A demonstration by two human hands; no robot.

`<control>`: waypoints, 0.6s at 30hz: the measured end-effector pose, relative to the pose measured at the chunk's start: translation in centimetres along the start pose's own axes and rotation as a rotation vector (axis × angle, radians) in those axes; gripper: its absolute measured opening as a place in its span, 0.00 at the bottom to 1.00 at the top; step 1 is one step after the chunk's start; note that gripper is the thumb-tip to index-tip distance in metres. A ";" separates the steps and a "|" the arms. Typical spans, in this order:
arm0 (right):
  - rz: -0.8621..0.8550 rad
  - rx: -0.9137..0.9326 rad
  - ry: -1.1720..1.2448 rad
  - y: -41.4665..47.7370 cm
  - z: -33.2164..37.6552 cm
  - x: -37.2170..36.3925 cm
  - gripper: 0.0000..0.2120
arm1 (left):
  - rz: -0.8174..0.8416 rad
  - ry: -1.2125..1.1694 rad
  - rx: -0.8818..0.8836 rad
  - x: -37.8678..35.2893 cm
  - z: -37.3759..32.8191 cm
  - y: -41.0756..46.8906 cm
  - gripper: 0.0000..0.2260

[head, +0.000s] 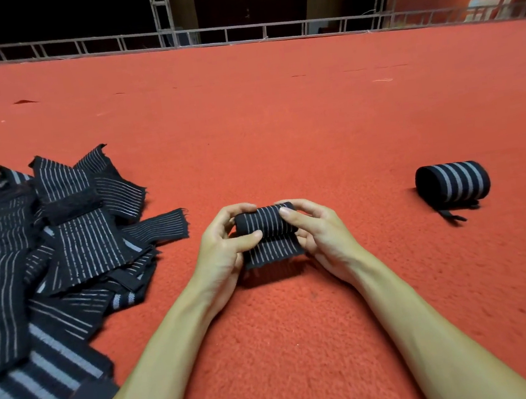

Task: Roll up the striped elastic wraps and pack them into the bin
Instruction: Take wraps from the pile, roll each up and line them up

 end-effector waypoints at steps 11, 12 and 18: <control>-0.054 0.078 0.043 0.2 -0.4 0.5 0.21 | -0.134 0.168 -0.018 1.0 2.0 0.8 0.20; -0.063 0.080 0.036 0.3 -0.4 0.6 0.22 | -0.140 0.206 -0.022 1.0 1.8 0.7 0.21; -0.153 0.066 -0.281 -1.0 0.4 0.8 0.23 | -0.184 0.327 0.046 -0.5 0.6 -0.2 0.22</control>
Point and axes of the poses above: each hand's wrist, its own y-axis towards the middle knuckle, its own x-axis out of the back of the hand, z = x × y, the point moved 1 cm from there along y, towards the middle knuckle, and after that the axes turned 11 degrees about z, right-handed, at the moved point
